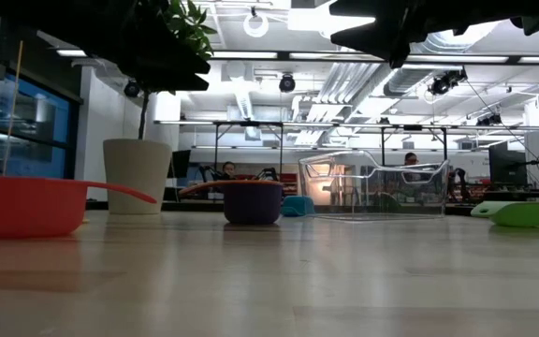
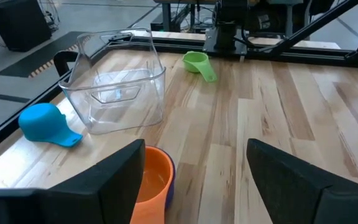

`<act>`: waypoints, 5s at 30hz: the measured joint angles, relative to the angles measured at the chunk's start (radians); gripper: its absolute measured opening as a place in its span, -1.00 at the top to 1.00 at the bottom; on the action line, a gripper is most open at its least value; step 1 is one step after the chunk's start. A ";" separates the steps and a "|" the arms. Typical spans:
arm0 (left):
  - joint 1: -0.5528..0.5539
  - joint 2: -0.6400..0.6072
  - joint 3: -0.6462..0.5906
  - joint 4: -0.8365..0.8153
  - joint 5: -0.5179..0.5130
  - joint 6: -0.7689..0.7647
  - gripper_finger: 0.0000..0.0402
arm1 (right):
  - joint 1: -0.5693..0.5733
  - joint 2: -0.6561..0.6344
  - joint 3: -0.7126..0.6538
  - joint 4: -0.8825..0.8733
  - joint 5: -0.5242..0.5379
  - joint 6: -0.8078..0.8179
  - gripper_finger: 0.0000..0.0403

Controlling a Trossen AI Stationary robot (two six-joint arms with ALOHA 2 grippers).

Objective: Nest measuring cups in basket
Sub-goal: Stack the red measuring cup on top of the orange measuring cup

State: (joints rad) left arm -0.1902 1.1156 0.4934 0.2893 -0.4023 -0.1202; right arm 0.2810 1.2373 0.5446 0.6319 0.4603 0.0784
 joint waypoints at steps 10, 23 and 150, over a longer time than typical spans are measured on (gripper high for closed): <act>0.000 0.000 0.000 -0.016 0.001 -0.001 -0.35 | 0.000 0.000 0.000 0.000 0.003 0.000 -0.30; -0.056 0.001 0.222 -0.949 0.329 -0.319 -0.35 | 0.000 0.000 0.000 0.000 0.005 -0.008 -0.30; 0.039 0.487 0.548 -0.131 -0.491 0.558 0.99 | -0.141 0.195 0.000 0.446 0.230 0.056 -0.30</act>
State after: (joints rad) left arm -0.1516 1.6028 1.0412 0.1582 -0.8933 0.4379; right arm 0.1403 1.4322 0.5449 1.0783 0.6907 0.1345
